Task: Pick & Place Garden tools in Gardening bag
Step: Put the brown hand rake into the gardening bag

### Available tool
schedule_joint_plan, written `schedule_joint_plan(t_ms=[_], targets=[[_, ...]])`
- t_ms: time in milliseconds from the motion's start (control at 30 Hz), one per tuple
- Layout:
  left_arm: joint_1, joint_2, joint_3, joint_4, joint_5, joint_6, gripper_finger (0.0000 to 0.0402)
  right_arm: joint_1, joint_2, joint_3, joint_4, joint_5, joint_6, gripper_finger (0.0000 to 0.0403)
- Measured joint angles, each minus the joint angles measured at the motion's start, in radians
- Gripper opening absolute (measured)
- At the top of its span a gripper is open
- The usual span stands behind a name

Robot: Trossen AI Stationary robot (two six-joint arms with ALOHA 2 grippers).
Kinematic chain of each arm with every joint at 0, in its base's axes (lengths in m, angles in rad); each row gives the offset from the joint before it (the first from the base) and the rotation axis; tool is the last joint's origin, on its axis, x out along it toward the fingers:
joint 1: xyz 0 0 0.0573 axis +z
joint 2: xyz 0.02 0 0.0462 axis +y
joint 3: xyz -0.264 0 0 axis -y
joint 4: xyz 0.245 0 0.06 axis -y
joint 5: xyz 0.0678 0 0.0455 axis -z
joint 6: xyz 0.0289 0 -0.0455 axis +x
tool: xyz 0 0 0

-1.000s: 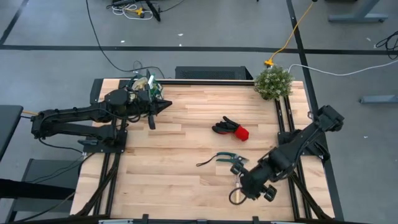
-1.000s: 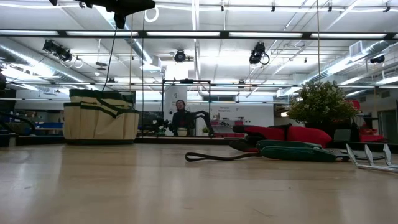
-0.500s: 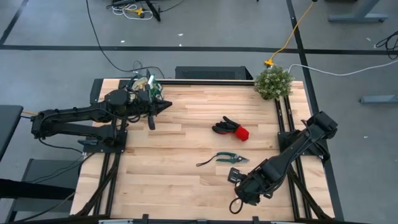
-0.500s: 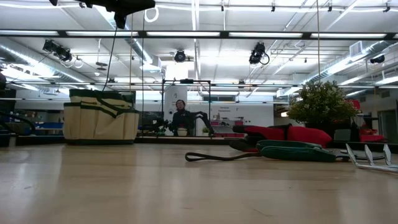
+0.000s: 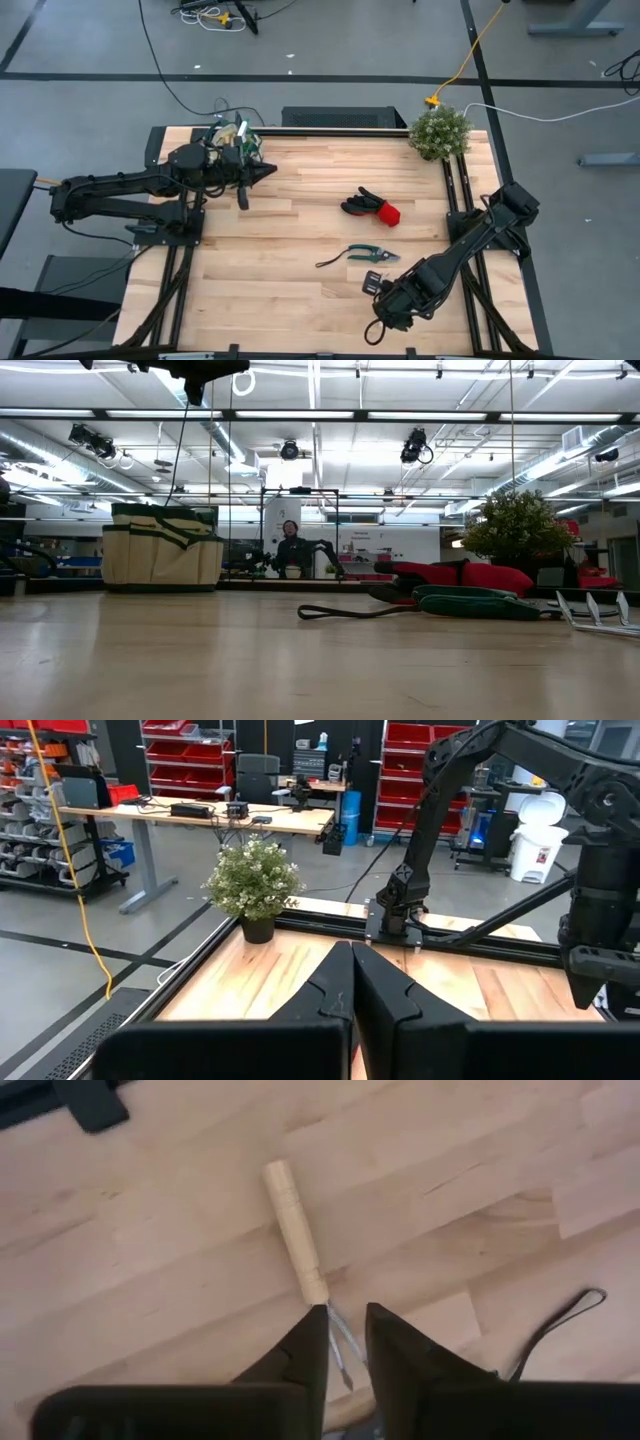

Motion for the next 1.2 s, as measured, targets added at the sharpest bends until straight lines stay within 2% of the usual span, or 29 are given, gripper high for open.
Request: schedule_joint_plan(t_ms=[267,500,700,1200], targets=[[0.0,0.0,0.0,-0.002,0.005,-0.001,0.0004,0.0,0.003,0.0,0.049,-0.003,0.0,0.0152],[0.0,0.0,0.0,-0.002,0.005,-0.001,0.0006,0.0,0.029,0.0,0.055,-0.004,0.0,0.0195],[0.0,0.0,0.0,-0.002,0.005,0.0,0.0006,0.0,0.08,0.0,0.073,-0.003,-0.018,0.0208],[0.0,0.0,0.0,-0.003,0.006,-0.002,0.0004,0.0,0.217,0.0,0.106,-0.055,0.001,0.0208]])
